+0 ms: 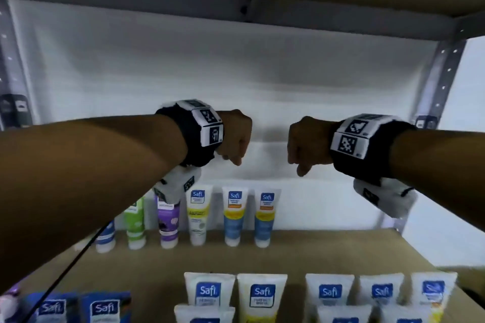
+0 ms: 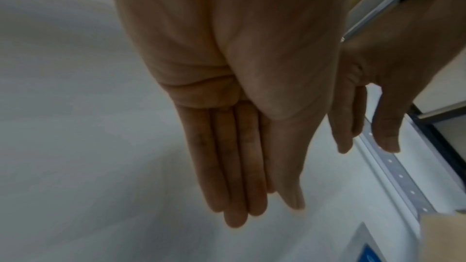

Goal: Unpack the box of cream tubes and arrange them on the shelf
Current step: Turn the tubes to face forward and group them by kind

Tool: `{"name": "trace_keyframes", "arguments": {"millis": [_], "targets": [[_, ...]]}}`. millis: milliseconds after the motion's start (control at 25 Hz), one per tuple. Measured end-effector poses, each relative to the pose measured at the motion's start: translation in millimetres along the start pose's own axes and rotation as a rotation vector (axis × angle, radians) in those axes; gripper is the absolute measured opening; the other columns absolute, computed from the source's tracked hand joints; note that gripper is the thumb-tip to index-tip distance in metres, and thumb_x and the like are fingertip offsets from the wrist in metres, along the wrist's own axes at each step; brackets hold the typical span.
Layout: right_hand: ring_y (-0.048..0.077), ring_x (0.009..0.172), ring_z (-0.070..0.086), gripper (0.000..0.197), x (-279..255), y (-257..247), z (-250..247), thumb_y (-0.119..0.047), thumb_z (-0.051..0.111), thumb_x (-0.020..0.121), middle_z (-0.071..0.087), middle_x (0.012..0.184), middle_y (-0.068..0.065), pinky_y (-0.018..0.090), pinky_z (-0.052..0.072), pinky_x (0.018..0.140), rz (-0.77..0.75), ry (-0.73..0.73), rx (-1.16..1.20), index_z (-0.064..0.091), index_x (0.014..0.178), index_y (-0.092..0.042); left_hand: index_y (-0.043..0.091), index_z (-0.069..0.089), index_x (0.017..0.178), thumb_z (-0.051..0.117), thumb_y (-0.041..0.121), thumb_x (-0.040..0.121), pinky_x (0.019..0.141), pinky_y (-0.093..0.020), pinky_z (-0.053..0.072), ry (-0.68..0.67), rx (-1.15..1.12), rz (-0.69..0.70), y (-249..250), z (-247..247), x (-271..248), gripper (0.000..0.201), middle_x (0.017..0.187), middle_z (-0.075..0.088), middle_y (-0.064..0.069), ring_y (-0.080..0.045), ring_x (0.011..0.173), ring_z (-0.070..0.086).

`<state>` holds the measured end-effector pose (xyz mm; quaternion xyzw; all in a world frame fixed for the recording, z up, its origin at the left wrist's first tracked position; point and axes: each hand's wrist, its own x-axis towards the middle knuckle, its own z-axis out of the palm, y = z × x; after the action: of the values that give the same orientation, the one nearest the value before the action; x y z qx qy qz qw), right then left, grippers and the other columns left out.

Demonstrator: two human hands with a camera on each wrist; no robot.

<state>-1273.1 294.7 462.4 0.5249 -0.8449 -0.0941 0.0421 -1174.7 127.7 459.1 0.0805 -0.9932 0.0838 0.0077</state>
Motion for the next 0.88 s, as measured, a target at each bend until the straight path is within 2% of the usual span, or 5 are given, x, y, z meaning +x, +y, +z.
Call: {"name": "trace_keyframes", "arguments": {"millis": [120,240,440,600,880], "targets": [[0.013,0.096,0.066,0.035,37.5,-6.0,21.3,-0.019,0.082,0.073,0.073,0.103,0.002,0.02,0.05,0.082,-0.052,-0.054,0.02,0.074,0.107,-0.012,0.008,0.076,0.091,0.078,0.029,0.077,0.046,-0.004,0.046,-0.144,0.035,0.016,2.9,23.7,28.6,0.025,0.07,0.071,0.0,0.003,0.046,0.059],[0.018,0.093,0.069,0.035,64.5,-11.7,45.1,-0.022,0.083,0.071,0.074,0.098,0.004,0.022,0.055,0.078,-0.1,-0.116,0.015,0.075,0.104,-0.013,0.003,0.075,0.093,0.08,0.023,0.076,0.043,-0.006,0.045,-0.265,-0.004,0.016,1.0,40.7,46.8,0.027,0.059,0.067,0.003,0.003,0.04,0.056],[-0.003,0.04,0.053,0.024,77.1,-23.5,64.3,-0.012,0.079,0.075,0.067,0.075,0.005,0.002,0.036,0.04,-0.172,-0.18,0.003,0.075,0.097,-0.003,0.007,0.065,0.07,0.078,0.018,0.078,0.039,0.0,0.032,-0.277,0.095,0.136,2.0,69.5,48.5,0.019,0.039,0.05,0.009,0.008,0.034,0.046],[-0.019,0.035,0.044,0.025,68.4,-31.6,57.4,-0.011,0.076,0.08,0.071,0.095,0.009,-0.002,0.036,0.044,-0.179,-0.164,-0.069,0.073,0.103,-0.003,0.002,0.066,0.082,0.075,0.019,0.081,0.046,0.001,0.034,-0.211,0.13,0.159,3.0,68.0,39.2,0.02,0.059,0.054,0.0,0.002,0.046,0.05],[-0.015,0.036,0.047,0.026,12.1,-28.7,-5.7,-0.008,0.078,0.076,0.073,0.096,0.012,0.0,0.037,0.044,-0.114,0.003,0.0,0.074,0.101,-0.001,0.004,0.073,0.101,0.076,0.023,0.079,0.051,-0.005,0.038,-0.054,0.091,0.106,22.7,-4.8,-4.4,0.029,0.095,0.073,-0.008,-0.013,0.081,0.061]]}}
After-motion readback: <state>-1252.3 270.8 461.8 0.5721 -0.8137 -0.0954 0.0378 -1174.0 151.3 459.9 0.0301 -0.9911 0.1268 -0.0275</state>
